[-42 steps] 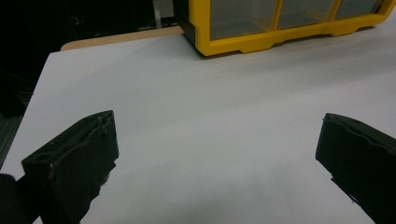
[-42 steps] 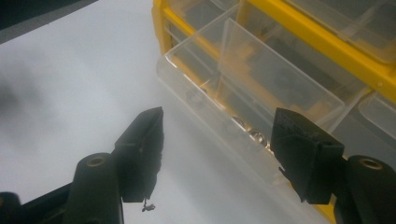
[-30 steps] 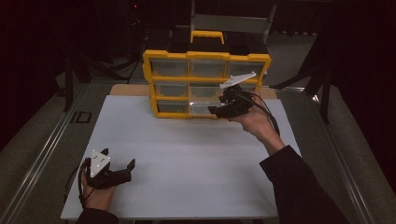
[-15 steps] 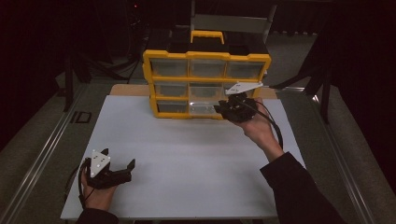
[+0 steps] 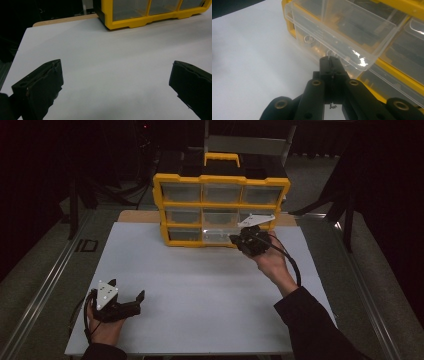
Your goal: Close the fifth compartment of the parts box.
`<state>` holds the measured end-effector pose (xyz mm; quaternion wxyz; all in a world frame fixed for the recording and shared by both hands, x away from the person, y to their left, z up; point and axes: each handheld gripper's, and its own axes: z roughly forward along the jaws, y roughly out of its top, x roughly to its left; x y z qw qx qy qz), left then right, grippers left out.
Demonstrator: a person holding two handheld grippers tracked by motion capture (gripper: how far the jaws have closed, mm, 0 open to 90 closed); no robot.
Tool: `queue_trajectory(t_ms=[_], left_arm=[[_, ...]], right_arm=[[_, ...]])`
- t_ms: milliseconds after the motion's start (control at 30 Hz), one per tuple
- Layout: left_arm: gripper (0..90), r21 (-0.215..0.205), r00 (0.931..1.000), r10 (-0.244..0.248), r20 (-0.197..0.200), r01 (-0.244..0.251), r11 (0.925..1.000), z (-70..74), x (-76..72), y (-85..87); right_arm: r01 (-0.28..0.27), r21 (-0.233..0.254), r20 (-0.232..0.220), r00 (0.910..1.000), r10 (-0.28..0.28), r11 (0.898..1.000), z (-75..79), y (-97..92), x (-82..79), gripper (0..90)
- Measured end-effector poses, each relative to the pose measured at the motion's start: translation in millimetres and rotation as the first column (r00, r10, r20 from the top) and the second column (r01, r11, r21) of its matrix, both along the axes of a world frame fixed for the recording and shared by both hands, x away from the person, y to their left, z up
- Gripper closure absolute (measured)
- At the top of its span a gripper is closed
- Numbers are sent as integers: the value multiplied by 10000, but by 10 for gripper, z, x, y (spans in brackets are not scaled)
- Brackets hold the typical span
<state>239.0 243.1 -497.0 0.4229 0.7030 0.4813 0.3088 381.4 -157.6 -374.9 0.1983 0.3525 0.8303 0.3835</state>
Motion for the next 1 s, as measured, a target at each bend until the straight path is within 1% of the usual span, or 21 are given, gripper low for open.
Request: queue_trajectory(t_ms=[100, 300, 467, 600, 700, 800, 1000], left_arm=[[0, 2, 10000, 6, 2, -6, 10000, 2, -3, 1], [0, 2, 10000, 2, 5, -2, 10000, 0, -1, 0], [0, 5, 10000, -2, 5, 2, 10000, 1, -1, 0], [0, -2, 10000, 4, 8, -4, 10000, 2, -2, 3], [0, 1, 10000, -1, 10, 1, 10000, 2, -2, 3], [0, -5, 10000, 3, 17, -3, 10000, 1, -1, 2], [0, -7, 10000, 13, 39, -13, 10000, 3, -3, 2]], right_arm=[[34, 10, 38, 10000, -34, 10000, -48, 18, 7, 900], [205, 150, -64, 9998, -204, 9997, -133, 20, 55, 900], [306, 333, -45, 9995, -305, 9990, -160, 20, 87, 900], [288, 324, -42, 9996, -287, 9991, -178, 40, 104, 900], [337, 372, -40, 9994, -336, 9987, -186, 54, 113, 900], [392, 320, 51, 9992, -394, 9987, -197, 62, 124, 900], [481, 384, 32, 9988, -483, 9981, -212, 66, 157, 900]])
